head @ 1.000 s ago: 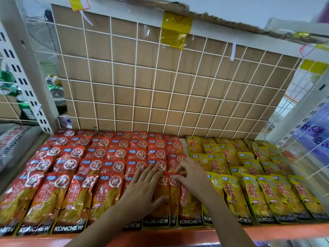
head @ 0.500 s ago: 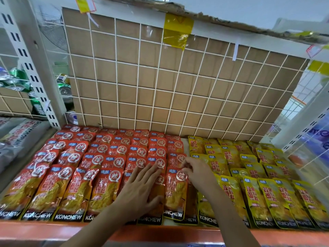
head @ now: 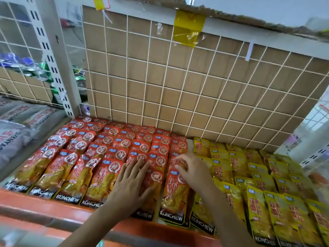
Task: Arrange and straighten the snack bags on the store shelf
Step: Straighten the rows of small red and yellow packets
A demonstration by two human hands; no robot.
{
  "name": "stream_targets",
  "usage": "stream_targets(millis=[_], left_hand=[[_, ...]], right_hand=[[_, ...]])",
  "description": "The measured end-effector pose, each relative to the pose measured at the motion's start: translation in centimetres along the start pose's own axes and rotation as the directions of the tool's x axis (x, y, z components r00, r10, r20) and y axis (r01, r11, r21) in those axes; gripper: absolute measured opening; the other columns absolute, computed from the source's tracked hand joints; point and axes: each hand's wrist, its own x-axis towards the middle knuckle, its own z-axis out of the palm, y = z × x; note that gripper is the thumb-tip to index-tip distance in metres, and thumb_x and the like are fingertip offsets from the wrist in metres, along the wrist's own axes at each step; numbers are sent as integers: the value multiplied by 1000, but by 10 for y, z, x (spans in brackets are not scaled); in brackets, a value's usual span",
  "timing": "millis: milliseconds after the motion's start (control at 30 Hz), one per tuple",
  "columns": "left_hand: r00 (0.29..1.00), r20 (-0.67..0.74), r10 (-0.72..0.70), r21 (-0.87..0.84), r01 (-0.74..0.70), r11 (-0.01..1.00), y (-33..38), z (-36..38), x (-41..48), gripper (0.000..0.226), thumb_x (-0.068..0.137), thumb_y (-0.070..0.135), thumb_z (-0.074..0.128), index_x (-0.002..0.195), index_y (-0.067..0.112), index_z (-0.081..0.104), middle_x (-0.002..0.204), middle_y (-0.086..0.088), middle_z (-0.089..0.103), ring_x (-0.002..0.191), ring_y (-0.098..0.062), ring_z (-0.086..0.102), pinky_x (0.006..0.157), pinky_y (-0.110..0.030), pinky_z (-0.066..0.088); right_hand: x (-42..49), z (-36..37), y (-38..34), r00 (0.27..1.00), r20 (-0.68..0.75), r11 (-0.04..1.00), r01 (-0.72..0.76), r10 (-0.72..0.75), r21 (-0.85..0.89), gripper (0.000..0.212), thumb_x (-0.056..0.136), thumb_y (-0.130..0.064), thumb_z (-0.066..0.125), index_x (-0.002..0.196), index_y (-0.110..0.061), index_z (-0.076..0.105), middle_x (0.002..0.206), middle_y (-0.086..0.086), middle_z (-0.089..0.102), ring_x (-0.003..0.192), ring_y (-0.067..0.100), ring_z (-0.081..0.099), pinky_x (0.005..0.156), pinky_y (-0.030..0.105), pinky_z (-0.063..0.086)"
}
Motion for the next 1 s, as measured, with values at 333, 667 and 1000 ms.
stream_targets(millis=[333, 667, 1000], left_hand=[[993, 49, -108, 2, 108, 994, 14, 0, -2, 70, 95, 57, 10, 134, 10, 45, 139, -8, 48, 132, -22, 27, 106, -38, 9], [974, -124, -188, -199, 161, 967, -28, -21, -1, 97, 77, 72, -15, 145, 17, 28, 151, -1, 25, 142, -18, 14, 114, -32, -1], [969, -36, -245, -128, 238, 963, -76, -24, 0, 76, 82, 66, 6, 136, 28, 42, 150, 0, 31, 142, -17, 18, 116, -43, 0]], right_hand=[[16, 26, -16, 933, 314, 982, 188, -174, -16, 70, 88, -53, 49, 147, -27, 20, 156, -9, 12, 143, 12, 10, 115, 37, 10], [11, 26, -23, 928, 355, 989, 139, -114, -46, 90, 68, -77, 25, 145, -32, 20, 156, -9, 7, 143, 12, 6, 115, 36, 6], [6, 42, -35, 942, 334, 993, 70, -33, -99, 86, 72, -75, 30, 146, -35, 12, 157, -8, -3, 143, 12, -3, 112, 32, -2]])
